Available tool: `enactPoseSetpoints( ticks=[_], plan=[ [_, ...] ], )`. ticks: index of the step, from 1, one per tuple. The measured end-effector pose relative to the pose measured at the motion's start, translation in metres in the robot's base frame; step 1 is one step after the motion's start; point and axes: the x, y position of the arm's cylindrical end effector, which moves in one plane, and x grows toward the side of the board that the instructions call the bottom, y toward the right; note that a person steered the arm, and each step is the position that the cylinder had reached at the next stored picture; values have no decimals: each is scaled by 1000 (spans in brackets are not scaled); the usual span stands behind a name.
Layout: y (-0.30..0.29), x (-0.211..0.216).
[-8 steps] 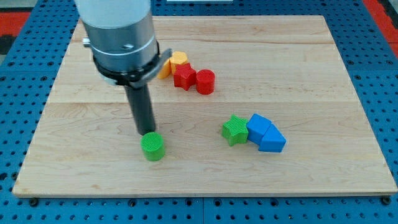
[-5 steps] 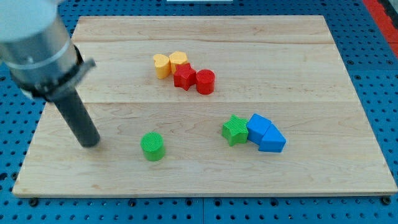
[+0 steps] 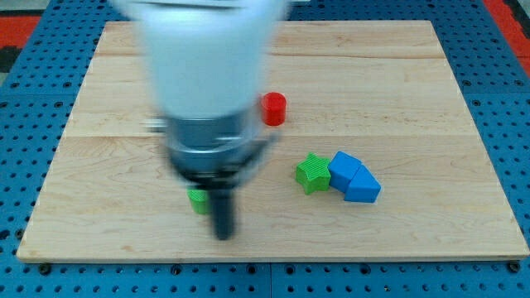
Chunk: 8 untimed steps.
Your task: Push green circle closer to the red circle
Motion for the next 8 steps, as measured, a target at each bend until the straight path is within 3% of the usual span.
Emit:
enactPoseSetpoints(
  ticks=[1,2,4,5,6,8],
  plan=[
    [-89,-3],
    [-76,-19],
    [90,-43],
    [109,-60],
    [34,-60],
    [52,-107]
  ],
)
